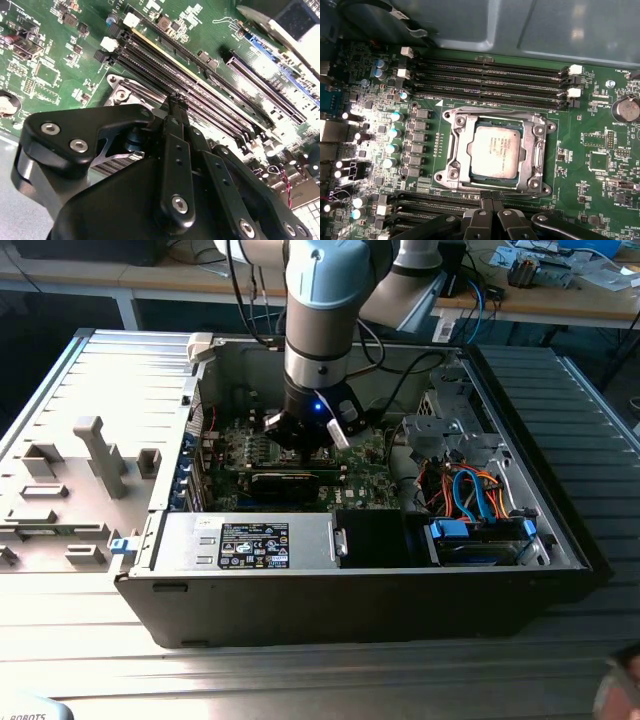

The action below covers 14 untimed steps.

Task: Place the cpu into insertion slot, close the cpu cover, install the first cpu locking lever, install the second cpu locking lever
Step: 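Install the second cpu locking lever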

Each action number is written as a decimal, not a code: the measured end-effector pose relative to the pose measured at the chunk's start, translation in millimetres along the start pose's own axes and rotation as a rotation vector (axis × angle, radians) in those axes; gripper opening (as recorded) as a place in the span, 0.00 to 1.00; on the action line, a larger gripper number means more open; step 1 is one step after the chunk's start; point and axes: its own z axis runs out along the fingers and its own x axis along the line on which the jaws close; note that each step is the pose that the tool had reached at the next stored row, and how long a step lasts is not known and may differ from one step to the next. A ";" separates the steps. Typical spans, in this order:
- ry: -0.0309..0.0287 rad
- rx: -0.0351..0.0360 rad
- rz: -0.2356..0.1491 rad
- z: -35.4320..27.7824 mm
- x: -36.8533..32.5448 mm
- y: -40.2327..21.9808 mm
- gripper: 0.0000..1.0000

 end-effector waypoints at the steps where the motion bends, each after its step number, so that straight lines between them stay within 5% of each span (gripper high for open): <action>1: 0.0003 0.0019 0.000 -0.1 -1.0 0.8 0.11; 3: 0.0013 0.0098 0.000 -0.6 -2.2 4.2 0.11; 5: 0.0029 0.0251 0.001 -0.7 -3.3 11.6 0.11; 9: 0.0081 0.0690 0.002 0.4 -6.4 31.2 0.11; 12: 0.0095 0.0809 0.002 -3.2 -7.4 38.3 0.11; 14: 0.0097 0.0824 0.002 -7.9 -7.5 39.6 0.11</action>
